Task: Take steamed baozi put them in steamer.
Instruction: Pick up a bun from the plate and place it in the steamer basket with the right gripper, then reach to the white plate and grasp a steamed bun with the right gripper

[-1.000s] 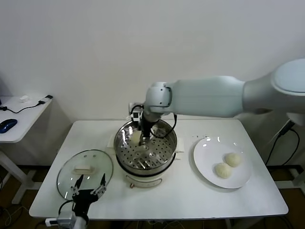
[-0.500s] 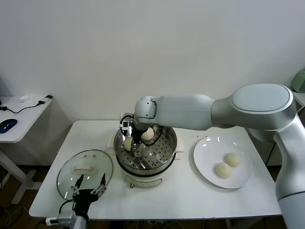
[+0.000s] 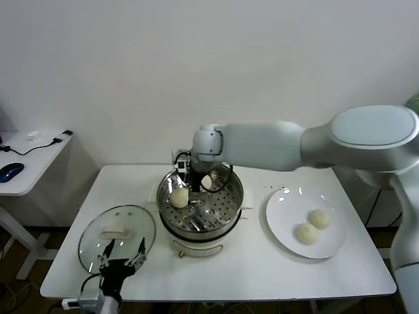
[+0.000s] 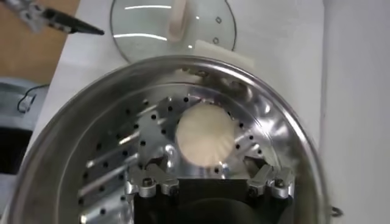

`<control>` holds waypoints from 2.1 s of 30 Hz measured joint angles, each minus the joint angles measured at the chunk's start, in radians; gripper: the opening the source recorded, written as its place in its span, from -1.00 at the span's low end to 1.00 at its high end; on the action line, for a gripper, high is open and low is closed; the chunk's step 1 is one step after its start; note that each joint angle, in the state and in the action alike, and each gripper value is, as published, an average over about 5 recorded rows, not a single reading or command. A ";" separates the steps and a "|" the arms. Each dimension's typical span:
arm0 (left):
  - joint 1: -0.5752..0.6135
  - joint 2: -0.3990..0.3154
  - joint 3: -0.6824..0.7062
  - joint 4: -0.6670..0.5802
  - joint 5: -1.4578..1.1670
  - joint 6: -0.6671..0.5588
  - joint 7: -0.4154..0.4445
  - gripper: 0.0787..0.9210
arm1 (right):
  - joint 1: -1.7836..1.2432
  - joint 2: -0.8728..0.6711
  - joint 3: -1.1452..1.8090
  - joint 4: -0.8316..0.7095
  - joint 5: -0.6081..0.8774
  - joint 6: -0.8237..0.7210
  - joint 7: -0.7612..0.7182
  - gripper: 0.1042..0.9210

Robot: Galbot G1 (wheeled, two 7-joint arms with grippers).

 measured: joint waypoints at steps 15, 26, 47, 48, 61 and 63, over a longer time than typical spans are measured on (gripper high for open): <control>-0.011 0.001 0.003 0.013 0.000 -0.002 0.000 0.77 | 0.213 -0.486 -0.220 0.181 -0.215 0.160 -0.186 0.76; -0.004 -0.003 -0.005 0.013 0.004 -0.001 0.000 0.77 | 0.004 -0.670 -0.158 0.156 -0.400 0.160 -0.194 0.76; -0.003 -0.002 -0.007 0.029 0.006 -0.008 -0.001 0.77 | -0.349 -0.666 0.091 0.023 -0.537 0.125 -0.147 0.76; -0.003 -0.002 -0.007 0.029 0.005 -0.009 -0.001 0.77 | -0.358 -0.664 0.098 0.019 -0.539 0.124 -0.146 0.76; -0.003 -0.001 -0.006 0.025 0.002 -0.004 -0.001 0.77 | -0.388 -0.648 0.126 0.000 -0.567 0.127 -0.160 0.42; -0.002 -0.001 -0.006 0.021 0.002 -0.002 -0.001 0.77 | -0.376 -0.646 0.122 0.004 -0.567 0.130 -0.167 0.39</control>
